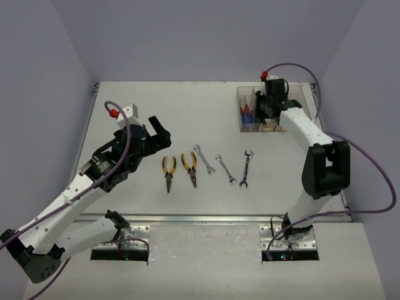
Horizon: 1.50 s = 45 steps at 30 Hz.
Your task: Sort the tools into containers
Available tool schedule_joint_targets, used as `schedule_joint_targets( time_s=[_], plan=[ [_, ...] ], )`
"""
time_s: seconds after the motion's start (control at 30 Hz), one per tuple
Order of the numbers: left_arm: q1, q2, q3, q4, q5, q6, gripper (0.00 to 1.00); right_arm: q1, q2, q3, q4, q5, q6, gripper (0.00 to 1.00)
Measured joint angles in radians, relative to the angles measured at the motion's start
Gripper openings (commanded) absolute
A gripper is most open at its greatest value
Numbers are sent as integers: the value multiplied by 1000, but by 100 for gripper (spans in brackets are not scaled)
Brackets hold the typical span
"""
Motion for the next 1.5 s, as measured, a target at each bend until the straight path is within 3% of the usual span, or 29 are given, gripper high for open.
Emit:
schedule_joint_targets(
  time_s=[0.17,0.4,0.57,0.63,0.8,0.9,1.07,1.17,1.3,1.5],
  plan=[
    [-1,-104,-18,-128,-12,85,100,-183,246,277,-173,127,-143,0],
    [-1,-274,-73,-157,-89,161,100,-202,504,599,-324,137,-242,1],
    [-1,-275,-138,-158,-103,168,100,-193,584,708,-400,137,-267,32],
    [-1,-277,-152,-159,-103,172,100,-190,587,709,-421,134,-267,61],
    [-1,-284,-157,-155,-103,179,100,-190,586,708,-447,130,-260,79],
    [-1,-292,-157,-155,-103,179,100,-190,565,687,-457,113,-242,99],
    [-1,-311,-157,-154,-110,179,100,-165,426,554,-463,110,-191,99],
    [-1,-310,-159,-154,-116,178,100,-97,268,384,-406,142,-136,99],
    [-1,-306,-159,-156,-131,174,100,91,39,122,-308,137,-55,95],
    [1,-302,-159,-155,-147,166,100,364,-8,-33,-191,119,88,78]
  ],
)
